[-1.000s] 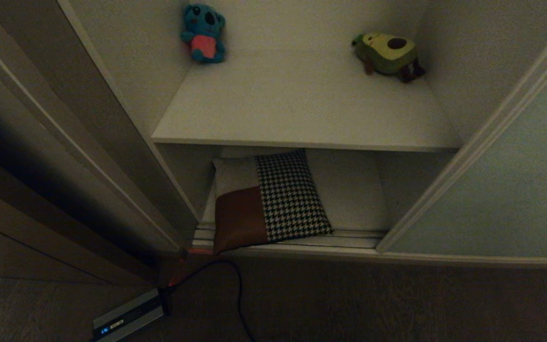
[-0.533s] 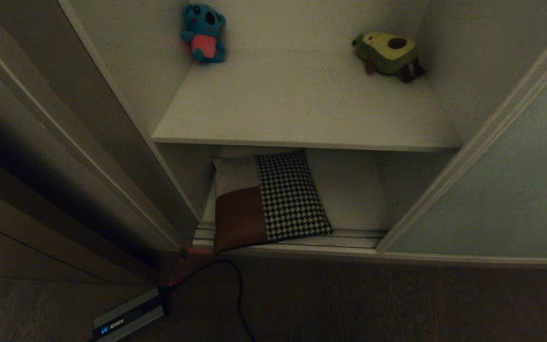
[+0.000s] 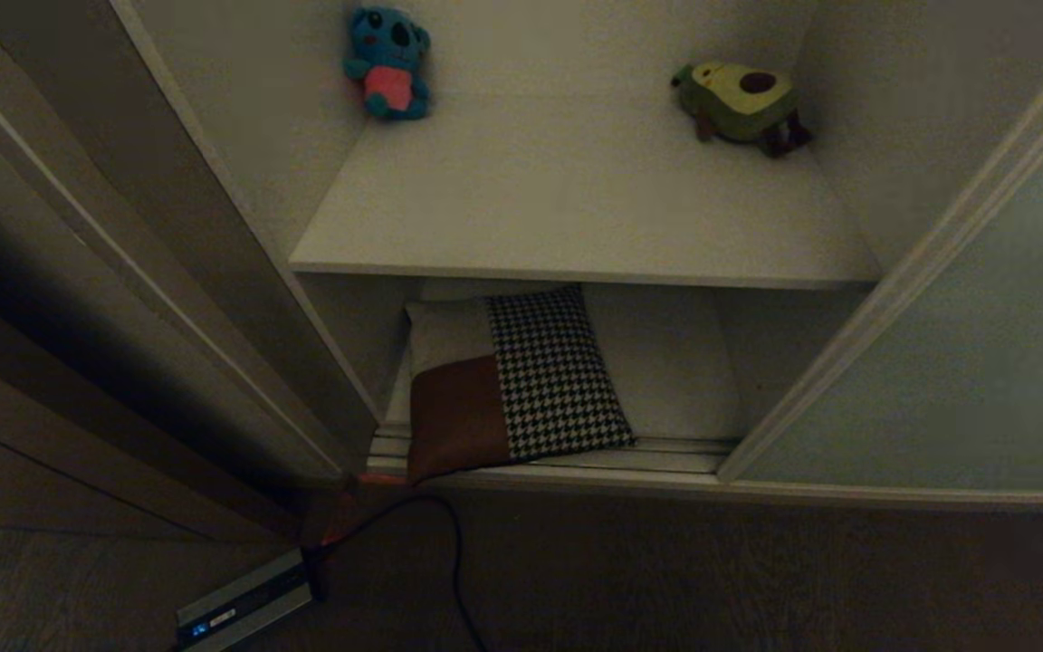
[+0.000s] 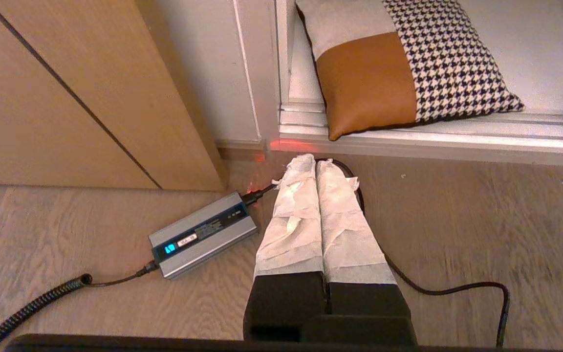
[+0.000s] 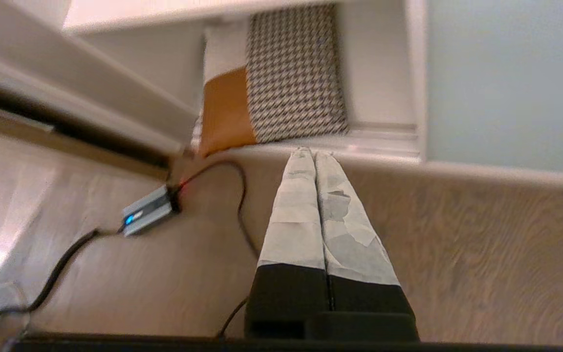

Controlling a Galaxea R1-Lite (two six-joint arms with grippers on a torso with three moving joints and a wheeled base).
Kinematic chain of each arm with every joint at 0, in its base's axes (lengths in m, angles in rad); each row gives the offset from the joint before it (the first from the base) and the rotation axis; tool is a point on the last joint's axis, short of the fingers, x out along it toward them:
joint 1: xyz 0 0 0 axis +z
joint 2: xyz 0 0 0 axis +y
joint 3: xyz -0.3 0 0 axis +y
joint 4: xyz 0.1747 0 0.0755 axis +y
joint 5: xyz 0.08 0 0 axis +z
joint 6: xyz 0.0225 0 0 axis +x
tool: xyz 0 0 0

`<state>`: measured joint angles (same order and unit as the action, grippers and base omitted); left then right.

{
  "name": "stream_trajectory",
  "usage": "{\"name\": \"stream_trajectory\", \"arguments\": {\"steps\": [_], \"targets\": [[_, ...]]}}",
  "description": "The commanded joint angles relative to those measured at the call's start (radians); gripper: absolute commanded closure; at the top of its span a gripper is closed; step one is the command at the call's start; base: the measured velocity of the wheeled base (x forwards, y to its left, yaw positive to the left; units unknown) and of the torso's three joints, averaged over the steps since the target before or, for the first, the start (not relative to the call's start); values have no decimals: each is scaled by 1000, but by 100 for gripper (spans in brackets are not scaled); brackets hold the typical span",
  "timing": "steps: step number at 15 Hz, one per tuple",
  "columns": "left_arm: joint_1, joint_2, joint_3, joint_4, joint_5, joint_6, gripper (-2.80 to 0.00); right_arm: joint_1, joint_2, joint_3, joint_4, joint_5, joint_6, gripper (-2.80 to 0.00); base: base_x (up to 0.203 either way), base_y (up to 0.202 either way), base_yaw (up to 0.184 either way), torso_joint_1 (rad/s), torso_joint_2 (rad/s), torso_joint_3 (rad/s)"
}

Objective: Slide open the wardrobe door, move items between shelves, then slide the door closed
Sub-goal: Close the door

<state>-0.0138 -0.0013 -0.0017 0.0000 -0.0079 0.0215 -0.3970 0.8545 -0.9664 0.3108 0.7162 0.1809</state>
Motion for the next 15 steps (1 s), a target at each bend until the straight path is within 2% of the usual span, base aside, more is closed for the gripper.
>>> {"name": "stream_trajectory", "arguments": {"steps": [1,5,10,15], "targets": [[0,1,0,0,0,0,0,-19,59,-1,-42,6,4,0,0,0,0,0,0,0],[0,1,0,0,0,0,0,-7,135,-12,-136,6,-2,0,0,0,0,0,0,0],[0,1,0,0,0,0,0,77,206,-32,-195,0,4,0,0,0,0,0,0,0],[0,1,0,0,0,0,0,80,283,-58,-252,-1,5,0,0,0,0,0,0,0]]}}
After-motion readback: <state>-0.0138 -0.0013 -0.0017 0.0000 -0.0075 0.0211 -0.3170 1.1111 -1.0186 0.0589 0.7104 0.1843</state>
